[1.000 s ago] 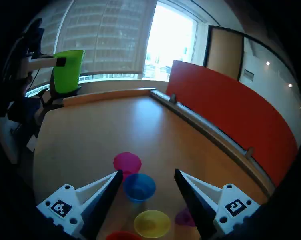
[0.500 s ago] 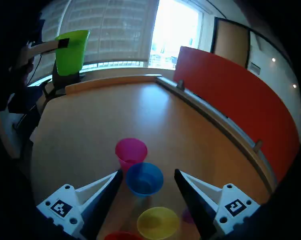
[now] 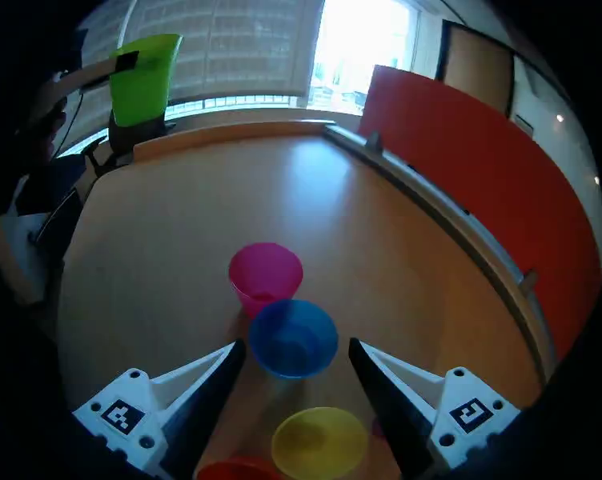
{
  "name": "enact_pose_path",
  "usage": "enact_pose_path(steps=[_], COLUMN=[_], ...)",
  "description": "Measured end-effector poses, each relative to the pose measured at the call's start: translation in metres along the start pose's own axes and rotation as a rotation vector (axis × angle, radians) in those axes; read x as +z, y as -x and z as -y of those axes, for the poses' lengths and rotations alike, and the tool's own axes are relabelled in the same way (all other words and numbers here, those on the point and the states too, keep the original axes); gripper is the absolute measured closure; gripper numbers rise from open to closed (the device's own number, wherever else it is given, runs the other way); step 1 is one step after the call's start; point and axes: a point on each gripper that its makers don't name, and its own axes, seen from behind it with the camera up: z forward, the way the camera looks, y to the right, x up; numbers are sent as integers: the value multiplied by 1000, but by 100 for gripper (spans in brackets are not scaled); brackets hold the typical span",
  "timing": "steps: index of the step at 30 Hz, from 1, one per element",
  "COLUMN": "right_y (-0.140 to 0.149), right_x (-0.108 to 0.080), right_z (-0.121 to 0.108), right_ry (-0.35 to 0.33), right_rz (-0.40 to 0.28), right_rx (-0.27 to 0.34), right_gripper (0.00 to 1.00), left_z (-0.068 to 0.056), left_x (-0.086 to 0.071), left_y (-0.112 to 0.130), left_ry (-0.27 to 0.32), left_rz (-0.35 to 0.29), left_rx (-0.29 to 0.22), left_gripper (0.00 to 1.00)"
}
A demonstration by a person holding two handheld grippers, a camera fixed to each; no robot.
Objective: Pour water
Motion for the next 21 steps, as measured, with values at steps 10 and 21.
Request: enact_pose_path(steps=[10, 21], right_y=[8, 14], right_x=[3, 5], right_z=[0, 3], right_ry=[-4, -23], right_rz=[45, 133], right_rx=[-1, -2], right_gripper=[0, 0], left_z=[1, -2], left_x=[0, 0], left_y=[4, 6], left_ry=[-4, 4], left_rz=[6, 9], left_rx=[-4, -5], left_gripper=[15, 15])
